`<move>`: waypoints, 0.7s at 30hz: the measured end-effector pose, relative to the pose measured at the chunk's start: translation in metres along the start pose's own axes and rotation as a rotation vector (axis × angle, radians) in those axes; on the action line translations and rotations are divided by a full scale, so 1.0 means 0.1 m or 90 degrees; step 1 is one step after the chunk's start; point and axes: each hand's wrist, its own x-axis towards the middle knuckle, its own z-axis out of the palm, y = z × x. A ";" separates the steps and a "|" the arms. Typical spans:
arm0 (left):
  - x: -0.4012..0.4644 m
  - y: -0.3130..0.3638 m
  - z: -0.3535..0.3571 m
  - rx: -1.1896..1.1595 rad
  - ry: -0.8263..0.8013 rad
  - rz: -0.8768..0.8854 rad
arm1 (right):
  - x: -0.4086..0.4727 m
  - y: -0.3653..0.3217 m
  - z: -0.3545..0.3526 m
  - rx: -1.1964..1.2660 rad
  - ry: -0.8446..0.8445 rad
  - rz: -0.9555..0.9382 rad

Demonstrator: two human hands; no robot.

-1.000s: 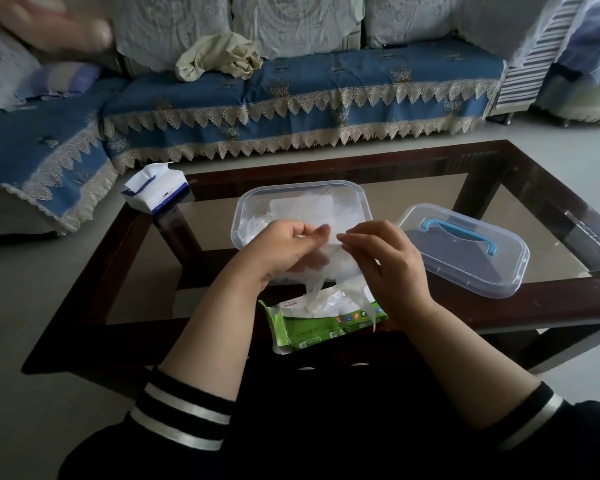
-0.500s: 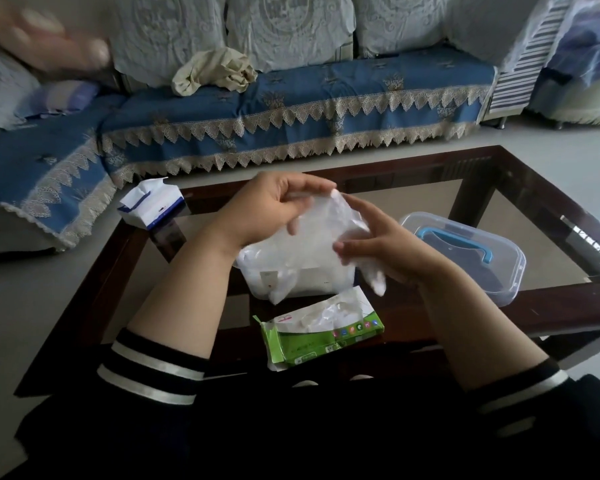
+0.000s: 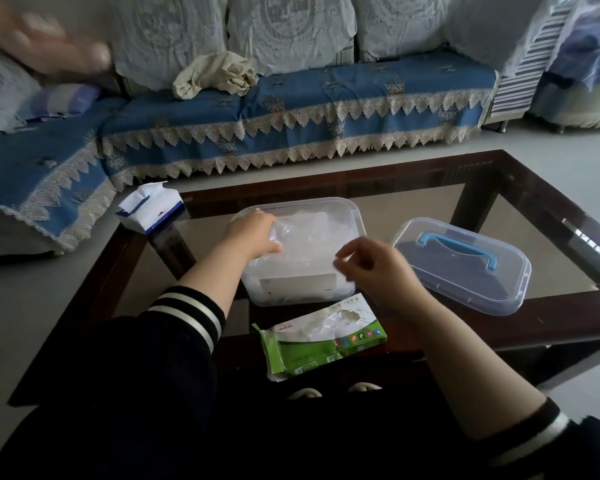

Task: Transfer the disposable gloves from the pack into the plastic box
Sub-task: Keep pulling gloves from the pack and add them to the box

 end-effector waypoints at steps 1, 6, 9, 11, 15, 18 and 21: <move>0.01 0.00 0.01 0.047 -0.014 0.001 | -0.05 0.00 0.06 -0.018 -0.061 -0.012; -0.07 0.05 -0.05 0.173 -0.016 -0.021 | -0.08 0.13 0.32 -0.360 -0.332 -0.065; -0.33 0.08 -0.10 0.166 0.164 -0.020 | -0.06 0.22 0.41 -0.494 -0.357 -0.108; -0.57 0.13 -0.02 0.083 0.391 0.062 | -0.07 0.25 0.46 -0.534 -0.343 -0.144; -1.12 0.32 0.28 -0.151 0.324 0.284 | -0.08 0.31 0.54 -0.478 -0.309 -0.103; -1.22 0.30 0.61 -0.151 0.050 0.224 | -0.06 0.33 0.56 -0.395 -0.261 -0.028; -1.18 0.23 0.75 -0.131 -0.050 0.173 | -0.06 0.32 0.57 -0.340 -0.230 0.009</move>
